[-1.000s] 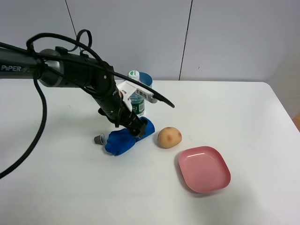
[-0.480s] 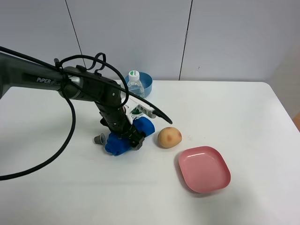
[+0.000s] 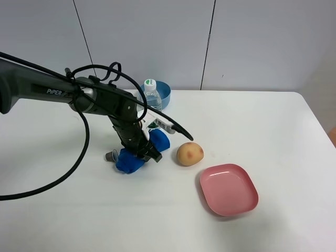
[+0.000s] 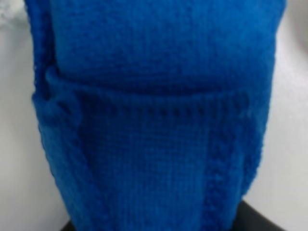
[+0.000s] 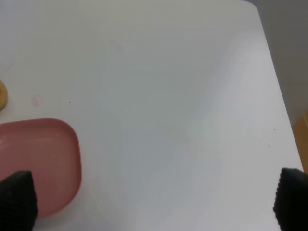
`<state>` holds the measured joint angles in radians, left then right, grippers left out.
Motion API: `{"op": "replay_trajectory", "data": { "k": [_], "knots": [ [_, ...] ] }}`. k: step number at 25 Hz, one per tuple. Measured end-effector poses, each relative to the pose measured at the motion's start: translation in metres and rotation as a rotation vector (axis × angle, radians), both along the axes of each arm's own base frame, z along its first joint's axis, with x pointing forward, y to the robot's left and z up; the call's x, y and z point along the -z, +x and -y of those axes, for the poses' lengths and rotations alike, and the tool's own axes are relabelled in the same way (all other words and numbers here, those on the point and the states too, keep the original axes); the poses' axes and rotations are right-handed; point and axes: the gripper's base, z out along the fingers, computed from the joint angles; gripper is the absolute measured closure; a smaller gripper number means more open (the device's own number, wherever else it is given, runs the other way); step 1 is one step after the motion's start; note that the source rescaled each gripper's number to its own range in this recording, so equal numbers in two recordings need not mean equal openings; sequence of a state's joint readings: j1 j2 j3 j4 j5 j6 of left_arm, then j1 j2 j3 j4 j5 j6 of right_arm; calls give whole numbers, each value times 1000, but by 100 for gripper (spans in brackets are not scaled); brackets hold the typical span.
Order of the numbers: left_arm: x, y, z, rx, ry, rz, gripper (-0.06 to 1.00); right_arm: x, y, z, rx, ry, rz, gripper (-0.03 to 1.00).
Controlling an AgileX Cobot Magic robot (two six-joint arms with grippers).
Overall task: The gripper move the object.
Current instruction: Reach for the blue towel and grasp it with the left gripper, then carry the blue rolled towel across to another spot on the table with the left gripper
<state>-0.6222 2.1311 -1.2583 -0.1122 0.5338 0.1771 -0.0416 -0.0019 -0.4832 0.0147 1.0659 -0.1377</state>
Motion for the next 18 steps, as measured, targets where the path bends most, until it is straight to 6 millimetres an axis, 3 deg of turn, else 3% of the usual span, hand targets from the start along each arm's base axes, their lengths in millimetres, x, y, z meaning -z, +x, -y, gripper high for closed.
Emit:
{"op": "replay_trajectory", "data": {
  "k": [5, 7, 18],
  "knots": [
    [-6, -7, -4, 3, 36, -70, 94, 0, 0, 0, 0, 0, 0, -3],
    [-17, -10, -5, 2, 36, -84, 94, 0, 0, 0, 0, 0, 0, -3],
    [-131, -30, -15, -46, -157, 5, 94, 0, 0, 0, 0, 0, 0, -3]
  ]
}}
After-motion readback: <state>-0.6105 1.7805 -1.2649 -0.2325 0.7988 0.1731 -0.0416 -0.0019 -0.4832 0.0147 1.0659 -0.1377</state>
